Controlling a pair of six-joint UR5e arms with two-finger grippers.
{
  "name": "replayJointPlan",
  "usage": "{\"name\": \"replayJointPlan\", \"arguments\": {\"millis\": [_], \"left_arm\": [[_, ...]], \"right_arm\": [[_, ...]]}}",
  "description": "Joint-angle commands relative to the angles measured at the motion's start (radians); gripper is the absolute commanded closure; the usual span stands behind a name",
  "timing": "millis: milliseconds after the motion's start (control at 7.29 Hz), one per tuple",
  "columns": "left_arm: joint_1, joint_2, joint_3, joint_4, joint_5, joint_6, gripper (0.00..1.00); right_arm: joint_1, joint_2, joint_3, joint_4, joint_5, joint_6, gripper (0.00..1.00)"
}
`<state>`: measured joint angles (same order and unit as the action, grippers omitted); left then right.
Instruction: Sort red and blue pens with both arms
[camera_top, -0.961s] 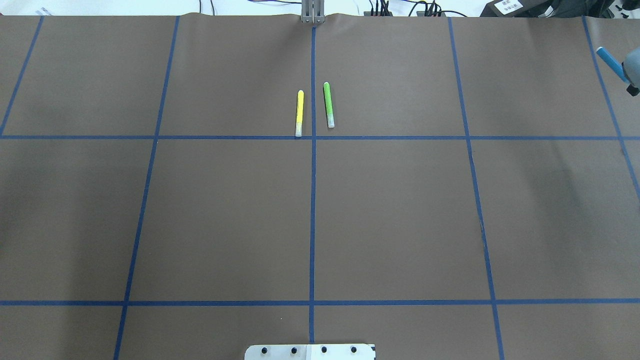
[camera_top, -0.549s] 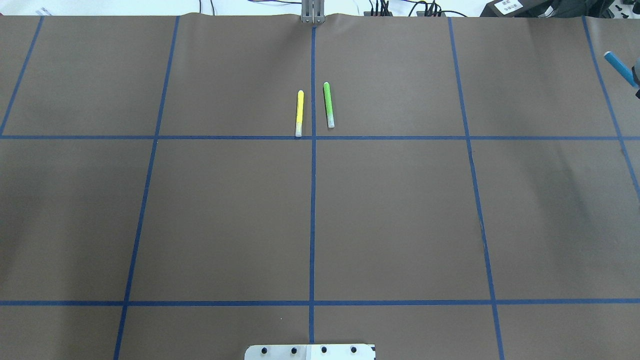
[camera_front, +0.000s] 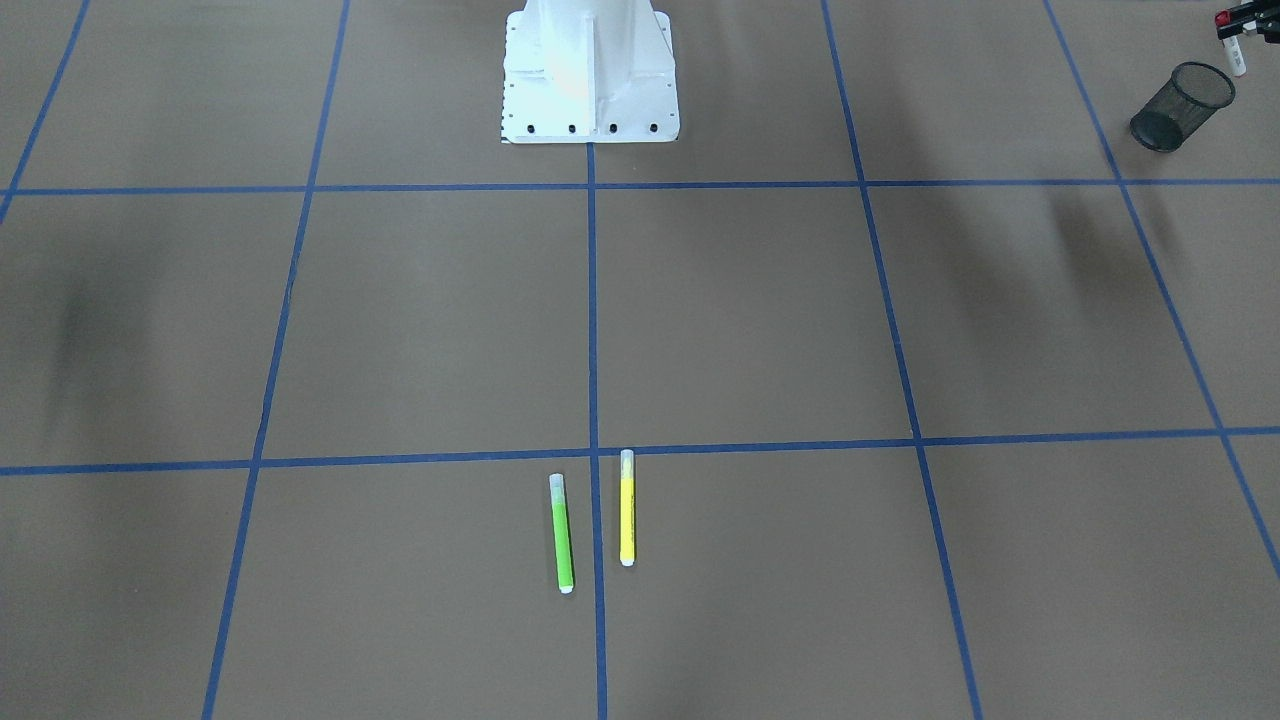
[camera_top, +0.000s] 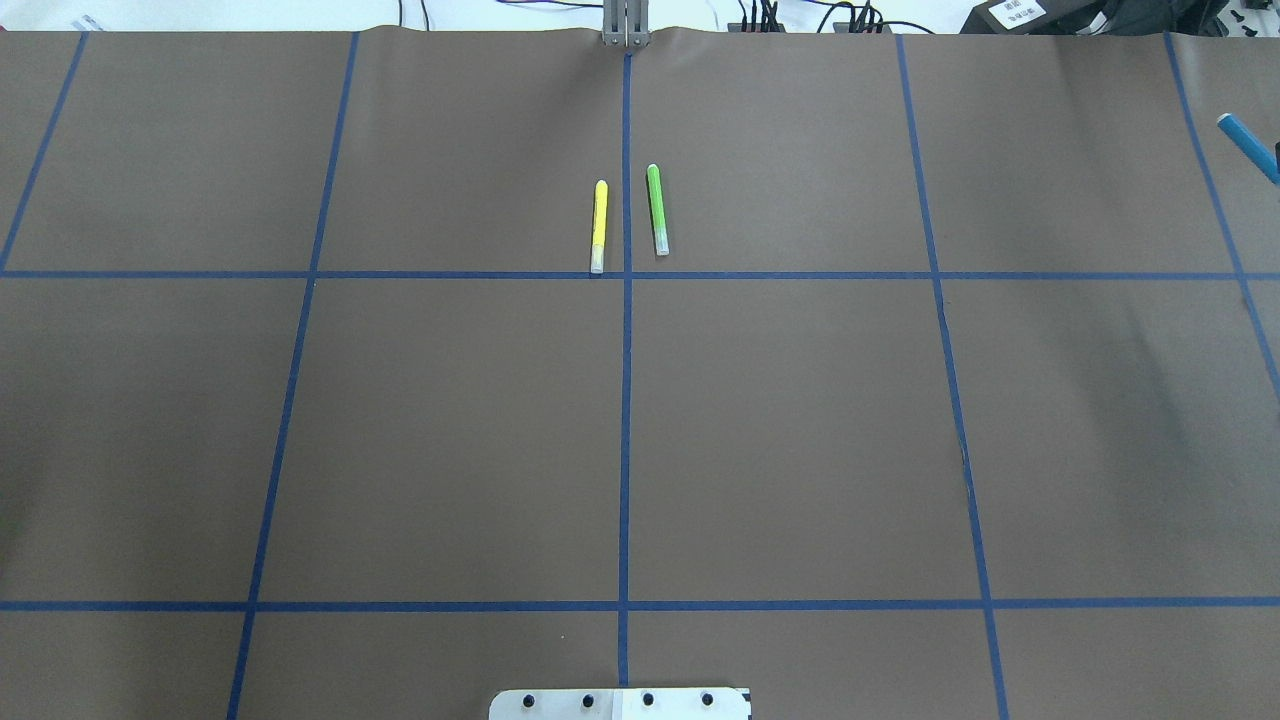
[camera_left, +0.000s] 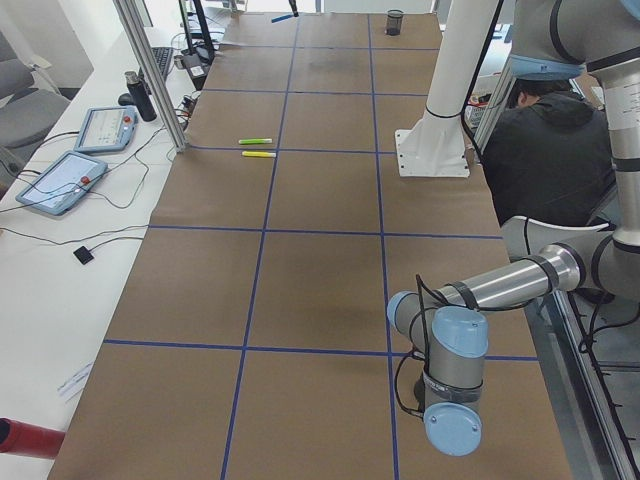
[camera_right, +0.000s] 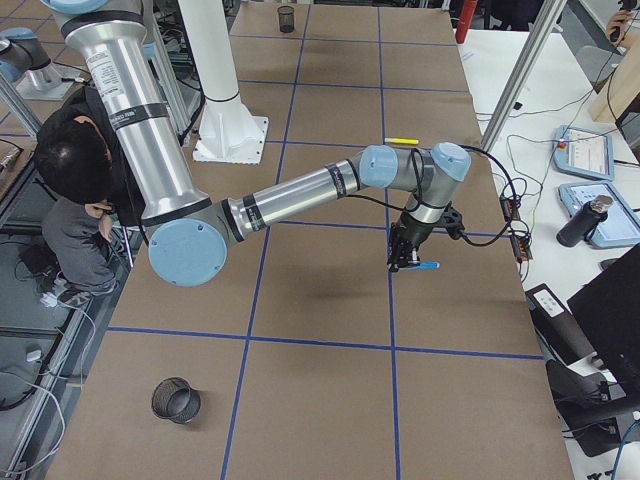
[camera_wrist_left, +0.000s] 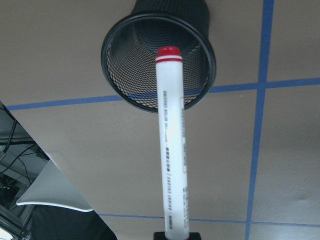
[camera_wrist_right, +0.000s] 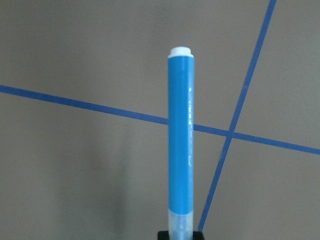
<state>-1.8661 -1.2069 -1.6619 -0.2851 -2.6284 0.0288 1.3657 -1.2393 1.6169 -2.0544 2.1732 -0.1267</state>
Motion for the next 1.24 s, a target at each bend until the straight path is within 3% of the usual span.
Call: {"name": "replayJointPlan", "arguments": {"millis": [0,275,412,549,1098], "left_arm": [[-0.001,0.006,0.016,0.006,-0.019,0.034,1.0],[0.002,0.006,0.016,0.006,-0.022,0.077,1.0],[0.002,0.004,0.016,0.006,-0.024,0.079,0.74],[0.002,0.006,0.022,0.006,-0.042,0.077,0.01],[0.004,-0.009,0.033,0.0,-0.068,0.077,0.0]], "right_arm": [[0.004,-0.014,-0.008,-0.001,-0.001,-0.036,1.0],[0.004,-0.028,-0.008,0.0,0.0,-0.036,1.0],[0.004,-0.032,-0.008,0.0,0.0,-0.036,1.0],[0.009,-0.038,-0.008,0.0,0.0,-0.043,1.0],[0.042,-0.119,-0.003,-0.001,-0.003,-0.12,1.0]]}}
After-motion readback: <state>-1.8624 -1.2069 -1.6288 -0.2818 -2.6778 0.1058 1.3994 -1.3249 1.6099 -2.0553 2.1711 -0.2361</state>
